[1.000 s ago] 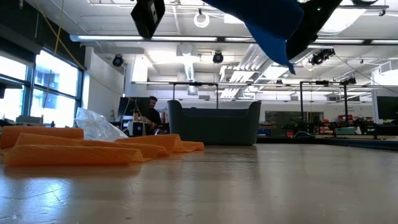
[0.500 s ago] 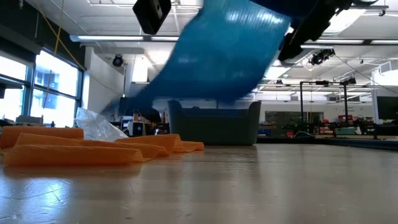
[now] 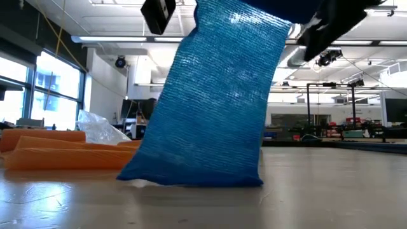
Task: Roll bandage
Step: Roll the blue bandage
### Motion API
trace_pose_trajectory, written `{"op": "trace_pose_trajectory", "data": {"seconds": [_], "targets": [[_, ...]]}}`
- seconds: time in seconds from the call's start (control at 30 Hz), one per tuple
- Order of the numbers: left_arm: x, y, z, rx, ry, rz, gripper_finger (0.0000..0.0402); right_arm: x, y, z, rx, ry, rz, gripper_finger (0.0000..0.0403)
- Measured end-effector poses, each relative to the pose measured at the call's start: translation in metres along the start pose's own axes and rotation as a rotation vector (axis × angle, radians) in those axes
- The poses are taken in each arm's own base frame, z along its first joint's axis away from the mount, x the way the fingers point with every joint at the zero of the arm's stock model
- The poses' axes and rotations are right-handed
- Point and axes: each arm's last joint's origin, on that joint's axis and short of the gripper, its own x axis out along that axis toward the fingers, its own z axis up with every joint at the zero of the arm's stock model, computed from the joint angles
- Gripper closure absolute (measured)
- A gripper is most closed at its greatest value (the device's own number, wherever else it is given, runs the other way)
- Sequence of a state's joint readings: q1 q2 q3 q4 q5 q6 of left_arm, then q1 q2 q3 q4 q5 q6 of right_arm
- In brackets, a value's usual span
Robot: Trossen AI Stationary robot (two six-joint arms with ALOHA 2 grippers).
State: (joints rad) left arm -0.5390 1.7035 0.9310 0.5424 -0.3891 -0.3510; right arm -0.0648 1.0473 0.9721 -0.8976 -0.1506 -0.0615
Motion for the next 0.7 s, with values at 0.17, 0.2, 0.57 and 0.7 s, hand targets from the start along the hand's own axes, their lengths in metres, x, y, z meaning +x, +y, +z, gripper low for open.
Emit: {"op": "trace_pose_trajectory", "data": {"seconds": [0.17, 0.2, 0.57, 0.7], "targets": [[-0.001, 0.0, 0.0, 0.004, -0.026, 0.055, 0.04, 0.003, 0.043, -0.024, -0.02, -0.097, -0.002, 0.0151], [-0.001, 0.0, 0.002, 0.002, -0.04, 0.058, 0.04, 0.007, 0.049, -0.03, -0.026, -0.135, -0.005, 0.0151], [0.005, 0.012, 0.02, 0.077, -0.163, 0.052, 0.04, 0.09, 0.08, -0.102, 0.04, -0.468, 0.161, 0.0151], [0.006, 0.016, 0.021, 0.03, -0.158, 0.038, 0.04, 0.093, 0.094, -0.102, 0.015, -0.612, 0.157, 0.0151]]}}
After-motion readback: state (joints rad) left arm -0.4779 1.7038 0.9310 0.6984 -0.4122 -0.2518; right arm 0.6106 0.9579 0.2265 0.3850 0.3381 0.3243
